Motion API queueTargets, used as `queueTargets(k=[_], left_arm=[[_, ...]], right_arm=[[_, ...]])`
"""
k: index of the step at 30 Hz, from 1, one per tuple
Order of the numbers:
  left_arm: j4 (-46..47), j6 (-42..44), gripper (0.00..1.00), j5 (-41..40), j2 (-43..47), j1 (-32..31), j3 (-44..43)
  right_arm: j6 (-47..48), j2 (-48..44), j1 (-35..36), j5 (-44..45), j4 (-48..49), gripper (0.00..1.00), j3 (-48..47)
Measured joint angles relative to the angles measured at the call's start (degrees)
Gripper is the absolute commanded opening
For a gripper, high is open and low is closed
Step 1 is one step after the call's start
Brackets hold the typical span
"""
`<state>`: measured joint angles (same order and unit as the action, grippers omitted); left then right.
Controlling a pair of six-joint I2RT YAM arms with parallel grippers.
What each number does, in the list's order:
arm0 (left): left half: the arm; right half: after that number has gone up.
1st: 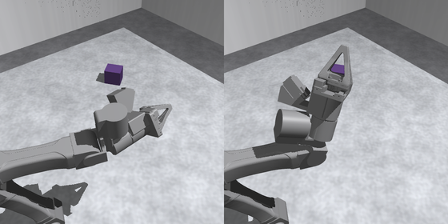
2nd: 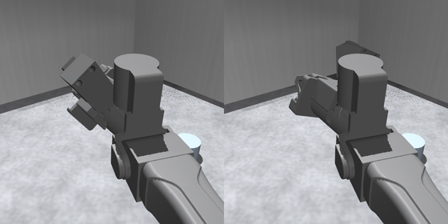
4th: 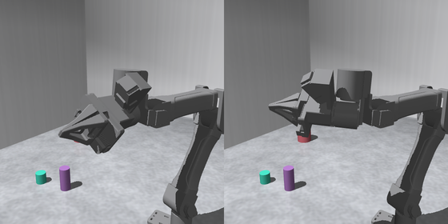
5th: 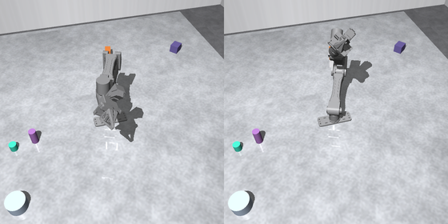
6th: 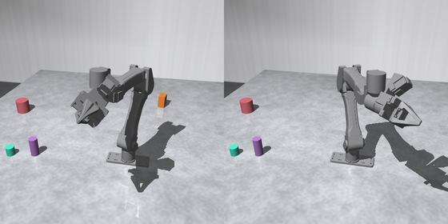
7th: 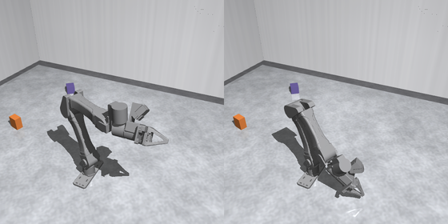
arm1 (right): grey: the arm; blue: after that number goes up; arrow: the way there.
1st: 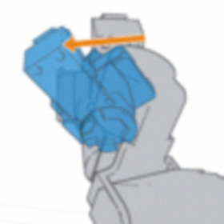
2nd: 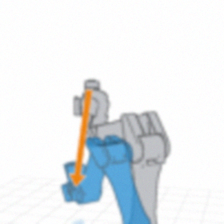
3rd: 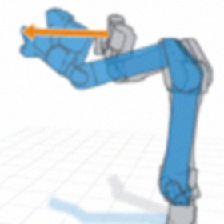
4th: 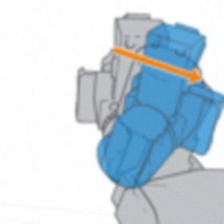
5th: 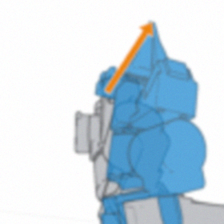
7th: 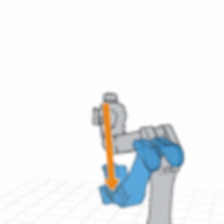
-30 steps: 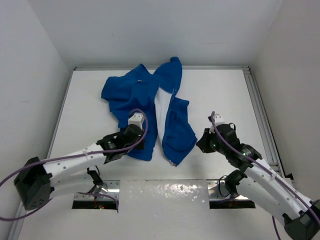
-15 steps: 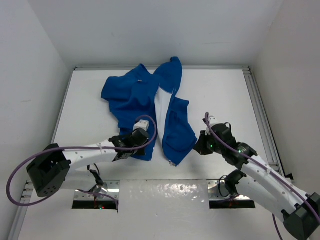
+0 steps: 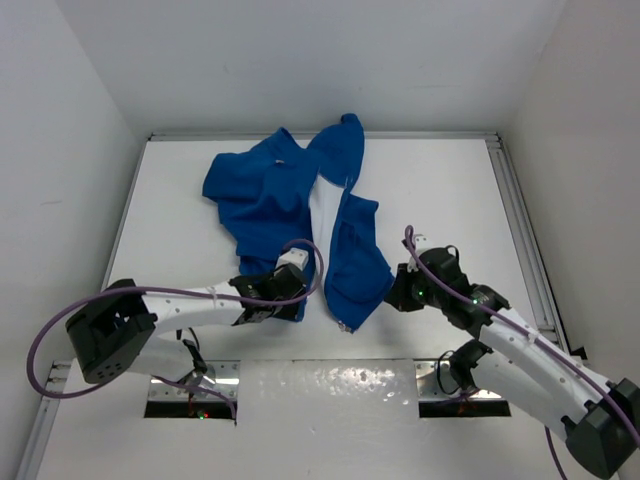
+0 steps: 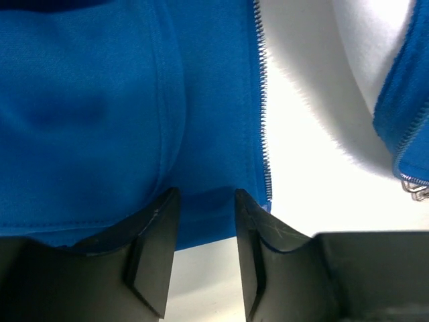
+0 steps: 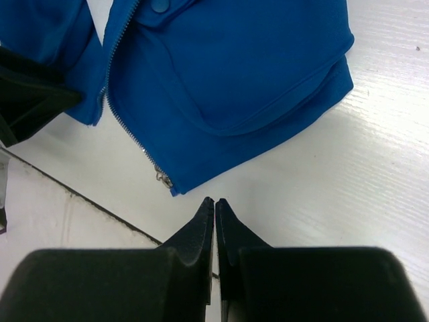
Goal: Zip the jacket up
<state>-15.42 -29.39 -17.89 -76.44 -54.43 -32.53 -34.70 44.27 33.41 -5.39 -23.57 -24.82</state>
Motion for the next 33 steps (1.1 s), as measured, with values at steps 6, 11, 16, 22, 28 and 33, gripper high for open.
queueTargets(k=[6,11,16,22,28,33], left_arm=[[1.8,0.2,0.43,-1.5,-3.2,-0.4,0.0],[4.4,0.4,0.4,-3.5,-5.4,-0.7,-0.6],[7.6,0.5,0.13,-4.5,-6.6,-0.7,-0.3],[11.3,-0.7,0.0,-4.8,-5.7,-0.7,1.6],[11.0,-4.2,0.0,-1.3,2.3,-0.7,3.9],[15.2,-9.1,0.0,-1.7,13.5,-0.7,4.8]], right_arm=[[0.0,0.4,0.0,-0.8,1.0,0.25,0.1],[0.1,0.8,0.0,-1.3,1.3,0.29,0.2],[0.0,0.8,0.0,-1.3,1.3,0.3,0.4],[0.0,1.2,0.0,-1.4,2.1,0.3,0.4],[-2.6,4.3,0.0,-4.4,6.2,0.0,0.2],[-9.0,9.5,1.5,-8.9,15.2,0.02,-2.6]])
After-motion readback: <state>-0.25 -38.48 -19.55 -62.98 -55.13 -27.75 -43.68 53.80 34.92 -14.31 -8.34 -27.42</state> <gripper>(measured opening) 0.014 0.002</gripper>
